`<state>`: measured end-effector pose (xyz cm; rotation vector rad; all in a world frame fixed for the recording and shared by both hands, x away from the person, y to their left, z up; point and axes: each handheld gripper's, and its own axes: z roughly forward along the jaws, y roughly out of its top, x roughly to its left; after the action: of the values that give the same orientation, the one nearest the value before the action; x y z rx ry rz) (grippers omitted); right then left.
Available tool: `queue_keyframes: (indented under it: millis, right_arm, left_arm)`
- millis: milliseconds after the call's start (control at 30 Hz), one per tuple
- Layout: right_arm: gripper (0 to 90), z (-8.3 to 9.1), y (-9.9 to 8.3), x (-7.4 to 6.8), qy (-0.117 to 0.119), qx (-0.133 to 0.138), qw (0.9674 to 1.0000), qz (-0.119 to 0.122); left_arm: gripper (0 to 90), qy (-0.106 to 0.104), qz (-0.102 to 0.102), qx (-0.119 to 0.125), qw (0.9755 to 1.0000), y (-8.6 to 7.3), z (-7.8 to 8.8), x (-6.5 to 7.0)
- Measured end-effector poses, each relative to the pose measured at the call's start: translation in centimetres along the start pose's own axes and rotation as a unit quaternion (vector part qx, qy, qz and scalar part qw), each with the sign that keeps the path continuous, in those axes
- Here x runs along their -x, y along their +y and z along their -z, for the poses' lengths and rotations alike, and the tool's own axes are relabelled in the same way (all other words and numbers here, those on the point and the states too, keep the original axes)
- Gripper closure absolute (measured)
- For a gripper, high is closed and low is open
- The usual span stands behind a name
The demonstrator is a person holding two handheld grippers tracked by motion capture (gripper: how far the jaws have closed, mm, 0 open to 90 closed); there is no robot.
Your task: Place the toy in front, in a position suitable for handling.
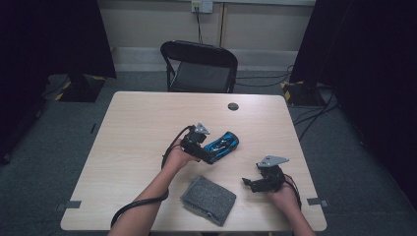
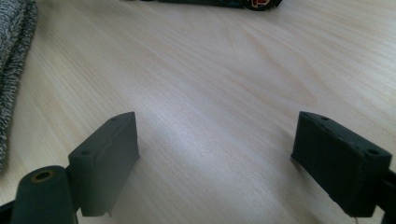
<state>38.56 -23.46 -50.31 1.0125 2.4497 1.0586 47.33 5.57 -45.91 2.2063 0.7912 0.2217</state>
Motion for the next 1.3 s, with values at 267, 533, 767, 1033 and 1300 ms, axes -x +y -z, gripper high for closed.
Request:
queue_keyframes:
  millis: [267,533,767,1033,1300]
  right_arm:
    - [13.7,0.0,0.0,0.0,0.000,0.000,1.0000,0.000]
    - [13.7,0.0,0.0,0.0,-0.001,0.000,1.0000,-0.001]
    - [13.7,0.0,0.0,0.0,-0.001,0.000,1.0000,-0.001]
    - [13.7,0.0,0.0,0.0,-0.001,0.000,1.0000,-0.001]
    - [13.7,0.0,0.0,0.0,0.000,0.000,1.0000,-0.001]
  left_arm:
    - [19.6,-0.002,-0.003,-0.006,1.0000,1.0,-1.5,0.1]
    - [19.9,-0.001,-0.006,-0.008,0.9999,1.8,-2.6,0.2]
    - [19.7,0.000,-0.012,-0.014,0.9998,1.8,-3.6,0.1]
    - [20.0,0.003,-0.007,-0.020,0.9998,1.9,-4.6,0.0]
    - [19.9,-0.010,0.008,-0.026,0.9996,2.0,-5.3,-0.2]
